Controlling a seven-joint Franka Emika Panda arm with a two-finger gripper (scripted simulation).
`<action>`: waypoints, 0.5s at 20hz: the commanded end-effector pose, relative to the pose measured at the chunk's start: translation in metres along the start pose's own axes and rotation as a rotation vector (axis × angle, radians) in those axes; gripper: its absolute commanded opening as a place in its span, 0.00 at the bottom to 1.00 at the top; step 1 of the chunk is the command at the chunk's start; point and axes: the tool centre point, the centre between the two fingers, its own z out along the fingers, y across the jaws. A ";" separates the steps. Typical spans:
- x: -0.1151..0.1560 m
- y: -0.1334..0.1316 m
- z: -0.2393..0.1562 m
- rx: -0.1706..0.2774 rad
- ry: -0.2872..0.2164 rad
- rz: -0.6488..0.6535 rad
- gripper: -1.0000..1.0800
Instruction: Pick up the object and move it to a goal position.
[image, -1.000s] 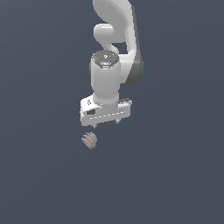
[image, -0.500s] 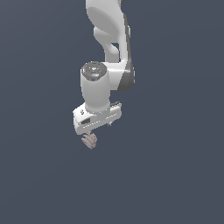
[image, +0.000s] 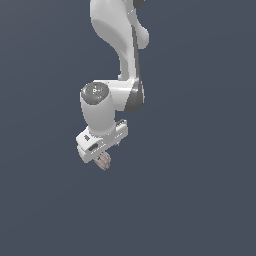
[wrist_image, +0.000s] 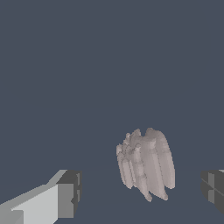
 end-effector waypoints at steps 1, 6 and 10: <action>-0.004 0.005 0.007 0.006 -0.001 -0.052 0.96; -0.012 0.014 0.017 0.016 -0.002 -0.131 0.96; -0.016 0.018 0.022 0.021 -0.002 -0.174 0.96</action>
